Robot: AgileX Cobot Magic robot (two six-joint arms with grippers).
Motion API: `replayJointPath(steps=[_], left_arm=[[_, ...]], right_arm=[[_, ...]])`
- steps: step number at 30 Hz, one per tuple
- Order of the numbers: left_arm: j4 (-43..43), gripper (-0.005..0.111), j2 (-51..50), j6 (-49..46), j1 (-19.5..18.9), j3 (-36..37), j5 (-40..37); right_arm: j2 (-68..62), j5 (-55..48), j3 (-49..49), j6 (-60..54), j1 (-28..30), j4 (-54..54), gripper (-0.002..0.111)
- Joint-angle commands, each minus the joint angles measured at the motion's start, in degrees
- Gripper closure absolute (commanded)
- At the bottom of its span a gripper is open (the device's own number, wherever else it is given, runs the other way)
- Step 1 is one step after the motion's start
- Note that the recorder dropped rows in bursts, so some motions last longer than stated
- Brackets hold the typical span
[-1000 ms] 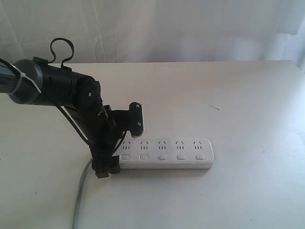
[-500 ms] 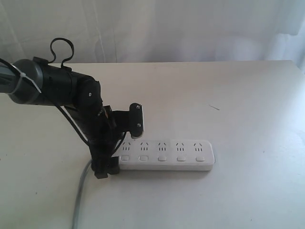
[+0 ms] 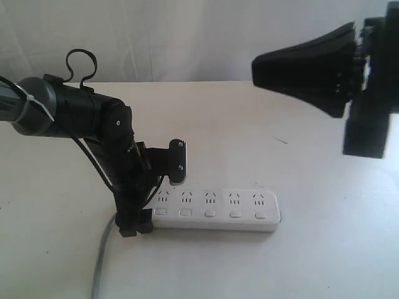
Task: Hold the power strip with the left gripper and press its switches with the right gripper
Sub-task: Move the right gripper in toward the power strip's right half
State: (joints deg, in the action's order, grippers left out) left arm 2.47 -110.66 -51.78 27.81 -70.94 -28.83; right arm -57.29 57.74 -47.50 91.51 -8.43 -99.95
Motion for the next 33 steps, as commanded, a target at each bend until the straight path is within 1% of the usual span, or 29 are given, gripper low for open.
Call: replayJointPath(steps=[1,5,11,16,22,25,33], left_arm=[[0.0,0.107,-0.7,-1.2,0.4,0.5,-2.4],[0.0,0.107,-0.7,-1.2,0.4,0.5,-2.7],[0.0,0.107,-0.7,-0.9,0.4,0.5,-2.7],[0.0,0.107,-0.7,-0.9,0.4,0.5,-2.7],[0.0,0.107,-0.7,-0.8,0.4,0.5,-2.5],[0.1,0.107,-0.7,-0.8,0.4,0.5,-2.7],[0.1,0.107,-0.7,-0.8,0.4,0.5,-2.6]], right_arm=[[-7.1,-5.6,0.3,-1.0,-4.3,0.0,0.108],[-14.0,-12.5,0.3,-1.4,-7.0,0.0,0.108],[-19.9,-20.0,1.8,-1.2,-8.8,0.0,0.108],[-23.9,-23.7,5.2,0.4,-8.9,0.0,0.108],[-28.7,-27.5,8.6,6.9,-8.9,0.0,0.108],[-29.4,-34.0,9.4,9.1,-8.9,0.0,0.108],[-29.4,-53.8,9.7,8.8,-8.9,0.0,0.108]])
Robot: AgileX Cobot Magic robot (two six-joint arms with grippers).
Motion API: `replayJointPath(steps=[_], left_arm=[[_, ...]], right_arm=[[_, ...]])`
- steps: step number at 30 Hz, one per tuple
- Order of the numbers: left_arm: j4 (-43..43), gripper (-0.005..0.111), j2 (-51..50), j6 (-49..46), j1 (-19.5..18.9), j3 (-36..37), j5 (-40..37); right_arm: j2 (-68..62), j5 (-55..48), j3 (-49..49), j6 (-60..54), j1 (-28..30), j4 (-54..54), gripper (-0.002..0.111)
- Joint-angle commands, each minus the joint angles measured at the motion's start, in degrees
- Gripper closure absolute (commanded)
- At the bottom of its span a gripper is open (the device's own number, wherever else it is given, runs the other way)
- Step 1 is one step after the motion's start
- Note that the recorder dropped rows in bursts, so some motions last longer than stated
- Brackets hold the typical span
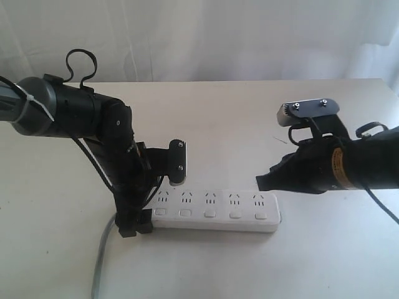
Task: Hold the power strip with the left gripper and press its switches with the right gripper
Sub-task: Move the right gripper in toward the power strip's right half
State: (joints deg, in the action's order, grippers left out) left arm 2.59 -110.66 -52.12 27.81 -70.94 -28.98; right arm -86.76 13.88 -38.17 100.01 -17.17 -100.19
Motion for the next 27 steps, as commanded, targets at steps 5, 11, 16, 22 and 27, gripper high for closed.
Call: replayJointPath(steps=[5,11,16,22,27], left_arm=[[0.0,0.107,-0.7,-0.4,0.4,0.5,-1.4],[0.3,0.107,-0.7,-0.4,0.4,0.5,0.4],[1.3,0.107,-0.7,-0.6,0.4,0.5,-0.7],[5.7,0.107,-0.7,-0.7,0.4,0.5,-1.7],[8.0,0.107,-0.7,-0.3,0.4,0.5,-1.5]], right_arm=[[0.5,-20.7,0.4,-1.3,-1.3,0.2,0.108],[1.3,0.3,-1.8,-10.1,-3.7,0.2,0.108],[-0.7,8.1,-2.4,-9.9,-5.8,0.2,0.108],[-5.1,12.8,-2.4,-7.7,-6.1,0.2,0.108],[-7.6,14.8,-2.4,-10.0,-6.2,6.0,0.108]])
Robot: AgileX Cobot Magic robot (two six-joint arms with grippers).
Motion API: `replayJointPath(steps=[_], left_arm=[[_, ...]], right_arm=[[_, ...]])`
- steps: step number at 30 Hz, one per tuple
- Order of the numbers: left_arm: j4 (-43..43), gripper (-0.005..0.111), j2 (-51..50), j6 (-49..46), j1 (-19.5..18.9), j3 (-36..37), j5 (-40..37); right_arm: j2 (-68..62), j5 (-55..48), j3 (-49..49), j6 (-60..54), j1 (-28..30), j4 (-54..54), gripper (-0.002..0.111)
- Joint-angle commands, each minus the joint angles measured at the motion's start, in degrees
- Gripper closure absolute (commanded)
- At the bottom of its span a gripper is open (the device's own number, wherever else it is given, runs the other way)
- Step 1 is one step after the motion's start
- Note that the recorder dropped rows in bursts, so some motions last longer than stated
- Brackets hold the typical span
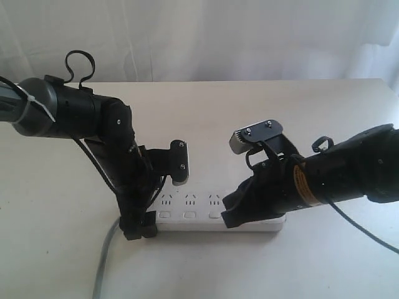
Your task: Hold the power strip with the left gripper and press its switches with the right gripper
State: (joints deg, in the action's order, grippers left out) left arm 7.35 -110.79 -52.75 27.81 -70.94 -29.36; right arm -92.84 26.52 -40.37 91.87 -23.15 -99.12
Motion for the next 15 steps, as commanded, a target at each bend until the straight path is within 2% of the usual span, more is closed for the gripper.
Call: replayJointPath(steps=[1,15], left_arm=[[3.3,0.107,-0.6,0.5,0.4,0.5,-1.1],[1.3,0.107,-0.6,2.9,0.4,0.5,-0.2]], right_arm=[[-1.7,2.6,-0.2,-2.5,-0.3,5.7,0.108],[-5.1,4.3,-0.2,-6.7,-0.3,12.2,0.108]])
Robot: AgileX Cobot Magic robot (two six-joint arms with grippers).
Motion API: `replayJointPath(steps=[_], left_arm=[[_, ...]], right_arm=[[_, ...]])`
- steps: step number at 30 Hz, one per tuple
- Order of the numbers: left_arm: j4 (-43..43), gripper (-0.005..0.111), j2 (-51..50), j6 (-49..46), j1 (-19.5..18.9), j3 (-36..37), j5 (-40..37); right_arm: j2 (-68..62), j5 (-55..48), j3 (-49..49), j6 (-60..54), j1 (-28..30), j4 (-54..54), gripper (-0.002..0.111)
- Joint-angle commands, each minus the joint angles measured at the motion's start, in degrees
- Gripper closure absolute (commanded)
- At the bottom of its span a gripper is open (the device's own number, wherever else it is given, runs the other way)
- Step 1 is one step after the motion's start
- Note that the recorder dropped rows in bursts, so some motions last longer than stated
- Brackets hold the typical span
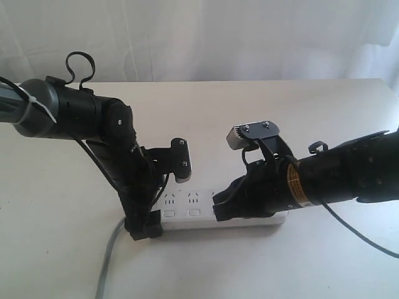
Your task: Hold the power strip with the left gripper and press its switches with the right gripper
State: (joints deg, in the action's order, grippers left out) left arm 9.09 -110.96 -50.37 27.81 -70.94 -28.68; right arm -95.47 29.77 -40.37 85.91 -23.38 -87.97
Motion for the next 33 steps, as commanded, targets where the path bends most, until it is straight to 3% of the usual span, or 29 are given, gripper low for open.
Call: replayJointPath(steps=[1,8,13,33], left_arm=[[-0.6,0.107,-0.4,0.5,0.4,0.5,-0.9],[-0.6,0.107,-0.4,1.1,0.4,0.5,-1.0],[-0.6,0.107,-0.4,1.1,0.4,0.5,-1.0],[-1.9,0.107,-0.4,1.1,0.4,0.5,-2.4]], right_arm=[[-3.1,1.8,-0.2,-0.7,0.0,1.0,0.108],[-5.3,-1.0,-0.2,-1.9,0.0,2.3,0.108],[-5.3,0.6,-0.2,-13.9,0.0,17.7,0.108],[-11.9,0.1,-0.2,-13.5,0.0,18.6,0.108]])
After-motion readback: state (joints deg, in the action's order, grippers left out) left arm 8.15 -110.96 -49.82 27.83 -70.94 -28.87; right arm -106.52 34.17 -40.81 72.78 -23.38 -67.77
